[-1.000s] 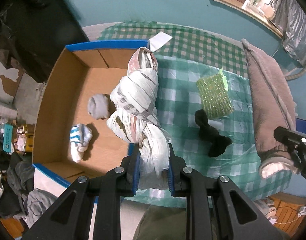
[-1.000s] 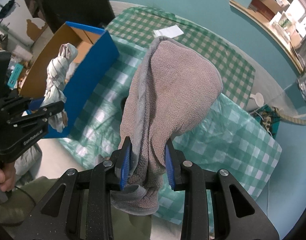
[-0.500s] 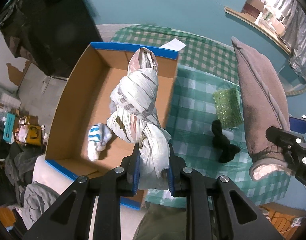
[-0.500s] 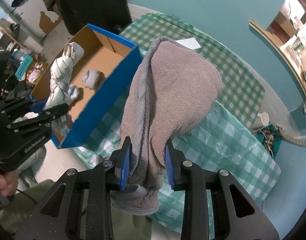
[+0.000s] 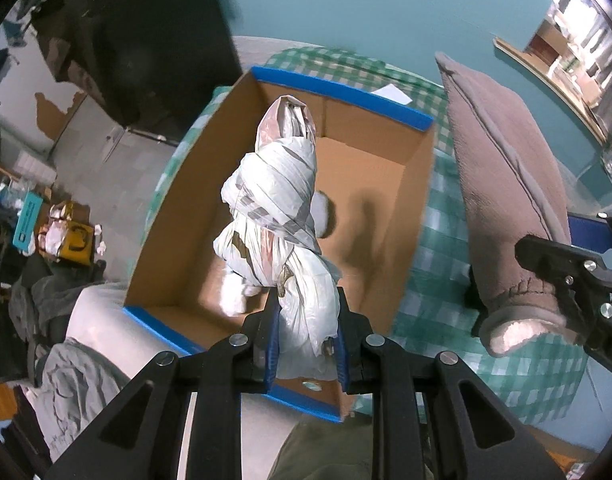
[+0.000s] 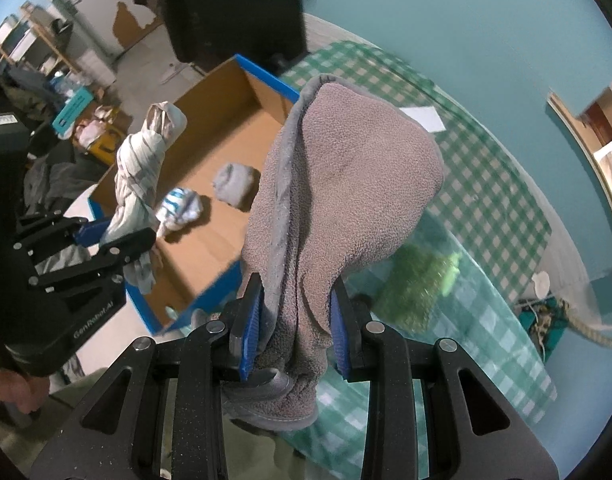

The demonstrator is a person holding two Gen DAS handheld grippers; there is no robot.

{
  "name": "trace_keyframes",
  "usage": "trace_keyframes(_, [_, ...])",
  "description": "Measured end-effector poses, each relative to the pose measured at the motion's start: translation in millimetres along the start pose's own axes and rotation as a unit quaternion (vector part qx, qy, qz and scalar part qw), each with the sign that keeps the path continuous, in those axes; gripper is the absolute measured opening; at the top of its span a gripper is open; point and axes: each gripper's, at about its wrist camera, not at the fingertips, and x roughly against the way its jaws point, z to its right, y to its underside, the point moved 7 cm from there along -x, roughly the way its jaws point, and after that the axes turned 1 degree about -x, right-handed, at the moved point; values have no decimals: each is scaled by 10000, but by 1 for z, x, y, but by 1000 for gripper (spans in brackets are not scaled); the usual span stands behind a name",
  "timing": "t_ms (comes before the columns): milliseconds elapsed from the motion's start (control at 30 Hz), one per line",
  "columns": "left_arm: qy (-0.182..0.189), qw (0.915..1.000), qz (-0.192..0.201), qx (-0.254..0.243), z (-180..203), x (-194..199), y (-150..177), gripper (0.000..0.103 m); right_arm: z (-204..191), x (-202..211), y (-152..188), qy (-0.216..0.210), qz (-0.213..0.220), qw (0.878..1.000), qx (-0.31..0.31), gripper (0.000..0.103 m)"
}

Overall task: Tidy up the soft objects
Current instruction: 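Carry the white bag and grey mitt over the cardboard box with both grippers, then open both grippers to drop the bag and mitt into the box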

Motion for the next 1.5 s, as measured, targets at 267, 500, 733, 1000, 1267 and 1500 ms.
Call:
trace_keyframes(267, [-11, 9996, -86, 283, -30, -9, -3, 23, -31, -14, -28, -47, -44, 9995, 299, 30])
trace_keyframes(500, [-44, 9990, -187, 407, -48, -23, -6, 23, -54, -26, -49, -78, -89, 9987, 488, 30])
trace_keyframes(733, [-78, 9984, -302, 471, -60, -35, -6, 23, -73, -45, -64, -158, -219, 9977, 626, 30])
trace_keyframes(1000, [-81, 9973, -481, 541, -67, -48, -2, 23, -78, -63, -72, -185, -340, 9976, 577, 36])
trace_keyframes(1267, [-73, 9963, -658, 544, -61, -52, -2, 31, -76, -67, -77, 15, -296, 9980, 561, 60])
trace_keyframes(1500, [-6, 9965, -609, 565, -60, -43, 1, 39, -64, -51, -75, 128, -152, 9987, 464, 66])
